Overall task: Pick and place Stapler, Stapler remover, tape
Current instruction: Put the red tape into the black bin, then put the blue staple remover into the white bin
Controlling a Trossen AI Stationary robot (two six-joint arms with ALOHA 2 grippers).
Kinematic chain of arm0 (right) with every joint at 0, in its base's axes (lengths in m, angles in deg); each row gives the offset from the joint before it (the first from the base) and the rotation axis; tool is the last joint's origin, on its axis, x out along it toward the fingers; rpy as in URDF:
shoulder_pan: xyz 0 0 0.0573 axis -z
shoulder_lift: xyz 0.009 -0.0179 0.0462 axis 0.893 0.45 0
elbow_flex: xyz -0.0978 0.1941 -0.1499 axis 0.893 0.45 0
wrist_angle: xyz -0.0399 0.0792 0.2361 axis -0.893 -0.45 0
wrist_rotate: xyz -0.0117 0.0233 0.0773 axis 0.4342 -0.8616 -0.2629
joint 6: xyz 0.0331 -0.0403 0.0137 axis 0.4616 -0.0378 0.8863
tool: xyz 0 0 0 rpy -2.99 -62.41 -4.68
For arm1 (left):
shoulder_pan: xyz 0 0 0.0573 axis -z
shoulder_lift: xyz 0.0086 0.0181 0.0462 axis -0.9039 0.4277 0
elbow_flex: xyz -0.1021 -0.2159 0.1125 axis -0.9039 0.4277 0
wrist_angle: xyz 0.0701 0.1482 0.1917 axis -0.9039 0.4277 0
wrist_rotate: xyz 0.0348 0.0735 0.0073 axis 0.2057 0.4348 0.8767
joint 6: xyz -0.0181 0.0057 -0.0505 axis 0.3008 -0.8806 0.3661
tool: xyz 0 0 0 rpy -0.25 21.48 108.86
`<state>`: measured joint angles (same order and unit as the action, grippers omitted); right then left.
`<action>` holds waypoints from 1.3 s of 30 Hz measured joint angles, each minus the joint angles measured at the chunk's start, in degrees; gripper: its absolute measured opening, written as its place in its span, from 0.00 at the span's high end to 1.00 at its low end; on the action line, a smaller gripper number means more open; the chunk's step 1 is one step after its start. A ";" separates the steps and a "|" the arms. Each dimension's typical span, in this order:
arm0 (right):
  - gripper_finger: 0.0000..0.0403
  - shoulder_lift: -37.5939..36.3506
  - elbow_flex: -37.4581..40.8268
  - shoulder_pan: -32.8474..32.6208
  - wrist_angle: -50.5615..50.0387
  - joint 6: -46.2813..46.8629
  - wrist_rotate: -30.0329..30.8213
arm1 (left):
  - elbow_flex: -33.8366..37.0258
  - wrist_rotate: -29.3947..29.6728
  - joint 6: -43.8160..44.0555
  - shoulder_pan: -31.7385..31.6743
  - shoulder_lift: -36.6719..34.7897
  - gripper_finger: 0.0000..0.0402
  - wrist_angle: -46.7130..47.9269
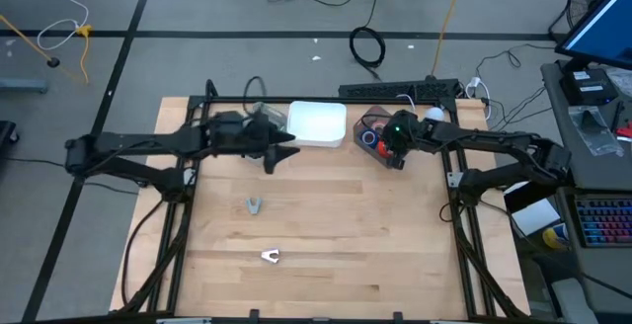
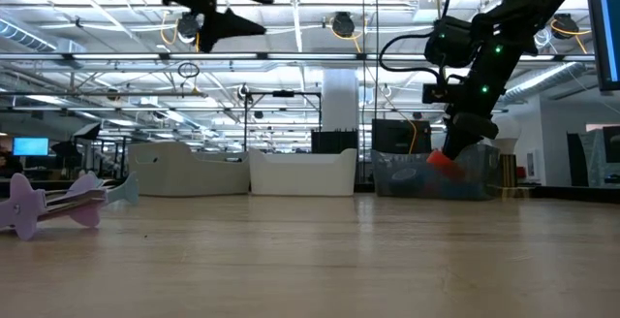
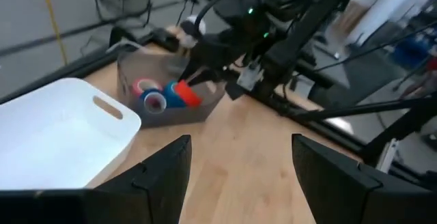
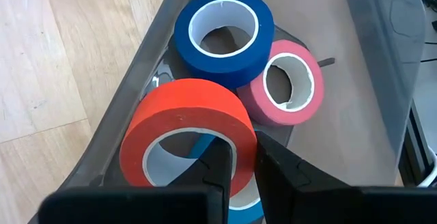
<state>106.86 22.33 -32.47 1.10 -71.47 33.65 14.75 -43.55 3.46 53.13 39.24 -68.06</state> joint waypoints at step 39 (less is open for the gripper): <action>0.78 -22.76 0.09 -2.65 8.86 10.99 1.25 | 11.26 0.16 2.94 8.30 -12.10 0.37 -5.27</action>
<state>84.10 22.43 -35.12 9.96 -60.48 34.91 26.01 -43.39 6.40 61.43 27.14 -73.32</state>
